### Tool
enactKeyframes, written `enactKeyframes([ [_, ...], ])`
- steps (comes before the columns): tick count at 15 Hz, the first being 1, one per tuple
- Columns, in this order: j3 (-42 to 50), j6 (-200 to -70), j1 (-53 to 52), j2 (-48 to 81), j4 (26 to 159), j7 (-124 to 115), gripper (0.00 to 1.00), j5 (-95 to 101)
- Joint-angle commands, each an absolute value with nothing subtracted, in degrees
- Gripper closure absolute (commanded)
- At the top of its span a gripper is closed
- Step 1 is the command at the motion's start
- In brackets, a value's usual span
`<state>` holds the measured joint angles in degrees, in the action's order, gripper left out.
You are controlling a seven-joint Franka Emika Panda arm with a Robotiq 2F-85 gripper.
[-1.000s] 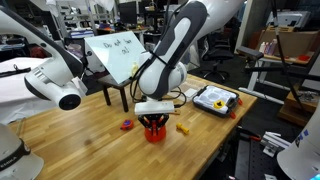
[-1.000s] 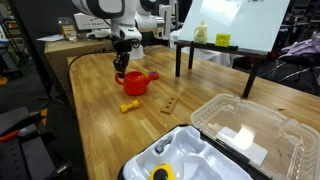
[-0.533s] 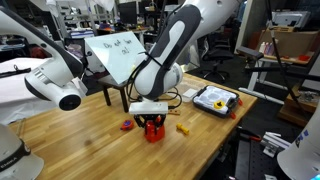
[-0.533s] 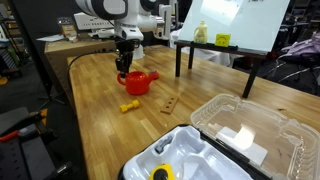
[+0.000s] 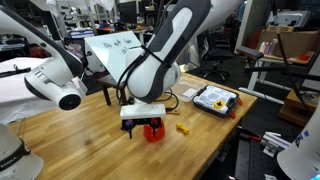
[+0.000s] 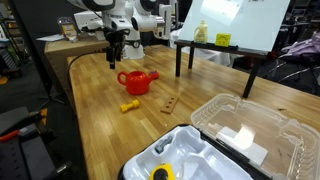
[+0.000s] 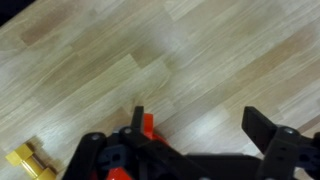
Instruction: Move the orange teapot to the right side of the table
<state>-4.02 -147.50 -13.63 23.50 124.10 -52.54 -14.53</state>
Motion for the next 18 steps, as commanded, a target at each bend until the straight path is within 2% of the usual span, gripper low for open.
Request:
enactKeyframes([
  [1, -6.5, -150.7, -13.7, 17.7, 129.4, -47.6, 0.0, -14.6],
  [12, -9.2, -150.3, -13.3, -9.0, 151.1, -23.2, 0.0, -14.2],
  [13, -9.5, -148.8, -13.1, -4.0, 146.3, -28.2, 0.0, -13.3],
  [18, -9.8, -148.8, -13.0, -4.6, 147.0, -27.8, 0.0, -13.4],
])
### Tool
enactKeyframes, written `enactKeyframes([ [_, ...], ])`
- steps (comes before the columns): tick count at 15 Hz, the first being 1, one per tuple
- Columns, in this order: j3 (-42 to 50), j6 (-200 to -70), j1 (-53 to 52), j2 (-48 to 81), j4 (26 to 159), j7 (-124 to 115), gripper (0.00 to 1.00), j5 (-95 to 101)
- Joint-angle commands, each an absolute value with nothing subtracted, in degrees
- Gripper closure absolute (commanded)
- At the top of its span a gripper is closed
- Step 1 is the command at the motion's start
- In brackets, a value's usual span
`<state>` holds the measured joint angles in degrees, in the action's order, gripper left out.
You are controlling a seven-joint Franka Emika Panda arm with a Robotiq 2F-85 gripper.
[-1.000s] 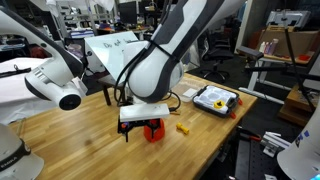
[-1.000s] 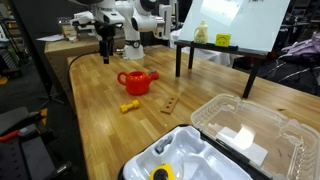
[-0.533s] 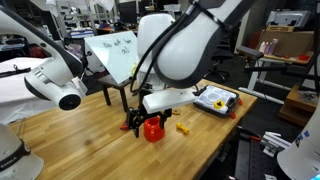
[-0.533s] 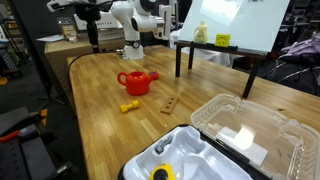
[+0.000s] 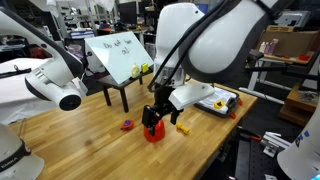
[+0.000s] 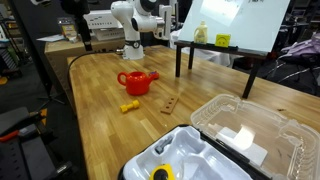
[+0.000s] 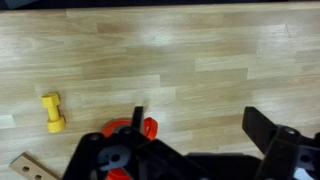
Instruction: Move the orange teapot to the right side of the table
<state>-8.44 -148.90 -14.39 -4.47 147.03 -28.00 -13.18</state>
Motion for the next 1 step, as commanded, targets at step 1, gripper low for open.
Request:
enactKeyframes([
  [1, -9.8, -148.8, -13.0, -4.3, 146.9, -27.8, 0.0, -13.4],
])
